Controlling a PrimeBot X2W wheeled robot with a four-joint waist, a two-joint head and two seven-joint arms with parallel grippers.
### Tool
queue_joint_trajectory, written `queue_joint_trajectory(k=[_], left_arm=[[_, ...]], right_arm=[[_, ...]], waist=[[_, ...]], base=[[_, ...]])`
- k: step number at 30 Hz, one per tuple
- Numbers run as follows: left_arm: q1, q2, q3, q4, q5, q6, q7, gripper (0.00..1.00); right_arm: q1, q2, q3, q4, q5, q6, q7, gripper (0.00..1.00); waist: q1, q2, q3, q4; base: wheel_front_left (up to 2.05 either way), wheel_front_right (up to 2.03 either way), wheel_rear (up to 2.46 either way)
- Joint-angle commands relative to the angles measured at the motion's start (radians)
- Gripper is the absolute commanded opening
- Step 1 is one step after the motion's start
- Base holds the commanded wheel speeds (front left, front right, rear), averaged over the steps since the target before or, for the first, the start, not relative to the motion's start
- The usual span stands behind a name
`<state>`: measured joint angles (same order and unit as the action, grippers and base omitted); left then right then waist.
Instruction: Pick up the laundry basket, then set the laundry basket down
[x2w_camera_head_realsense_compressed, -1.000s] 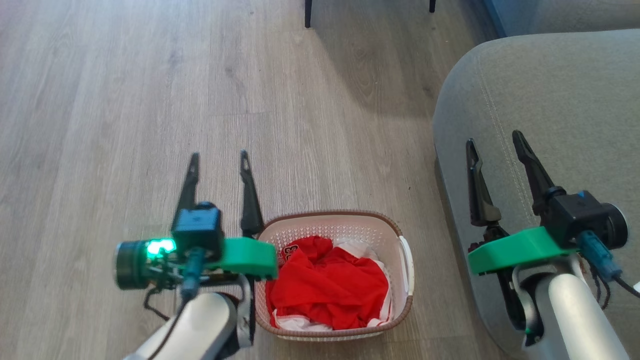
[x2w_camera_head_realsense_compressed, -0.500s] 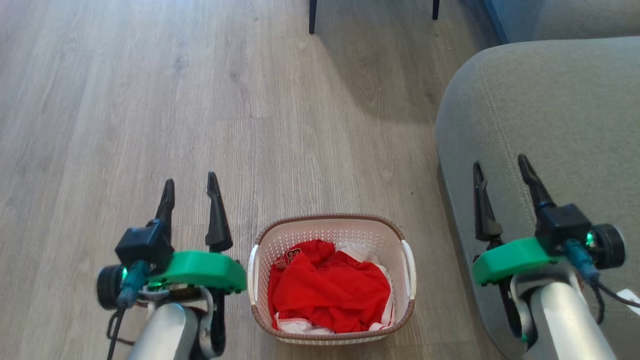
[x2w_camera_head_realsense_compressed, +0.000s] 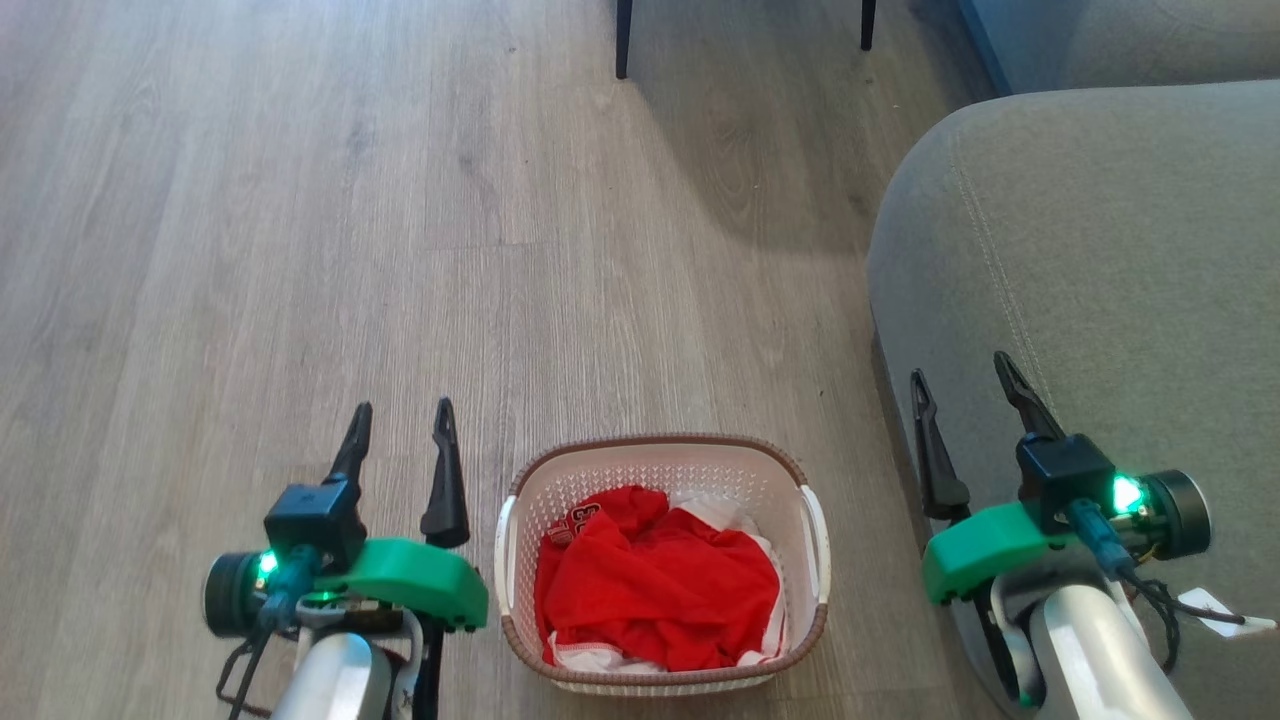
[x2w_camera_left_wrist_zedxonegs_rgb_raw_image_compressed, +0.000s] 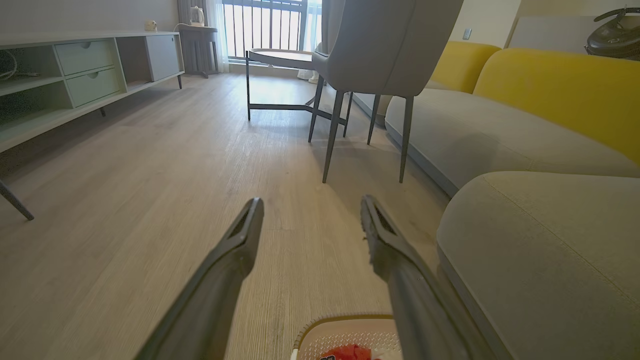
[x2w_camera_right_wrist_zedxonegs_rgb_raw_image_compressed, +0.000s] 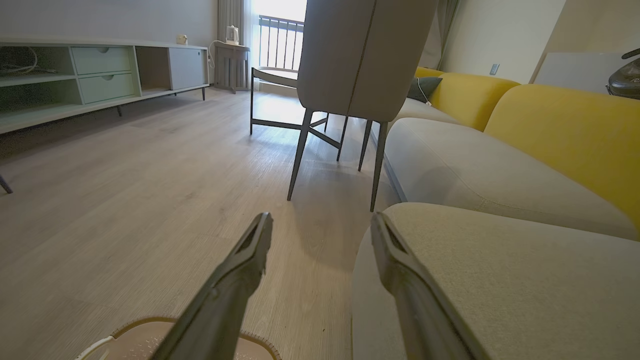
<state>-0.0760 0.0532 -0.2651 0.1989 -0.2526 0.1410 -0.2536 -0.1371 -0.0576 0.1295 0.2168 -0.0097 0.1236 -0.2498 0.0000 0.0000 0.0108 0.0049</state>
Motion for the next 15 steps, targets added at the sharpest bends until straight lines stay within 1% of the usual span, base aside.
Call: queue_joint_trajectory(k=[1,15], left_arm=[[-0.033,-0.003,0.030,-0.027,-0.004,-0.002,-0.008,1.00],[-0.040,-0.003,0.025,-0.008,-0.010,-0.004,-0.008,1.00]], right_arm=[[-0.039,0.006,0.023,-0.025,-0.005,0.007,-0.012,1.00],[-0.044,0.007,0.021,-0.010,-0.002,0.007,-0.012,1.00]], waist=[[0.0000,0.0000,0.000,0.000],[0.0000,0.0000,0.000,0.000]], base=[[0.00,0.00,0.00],[0.00,0.00,0.00]])
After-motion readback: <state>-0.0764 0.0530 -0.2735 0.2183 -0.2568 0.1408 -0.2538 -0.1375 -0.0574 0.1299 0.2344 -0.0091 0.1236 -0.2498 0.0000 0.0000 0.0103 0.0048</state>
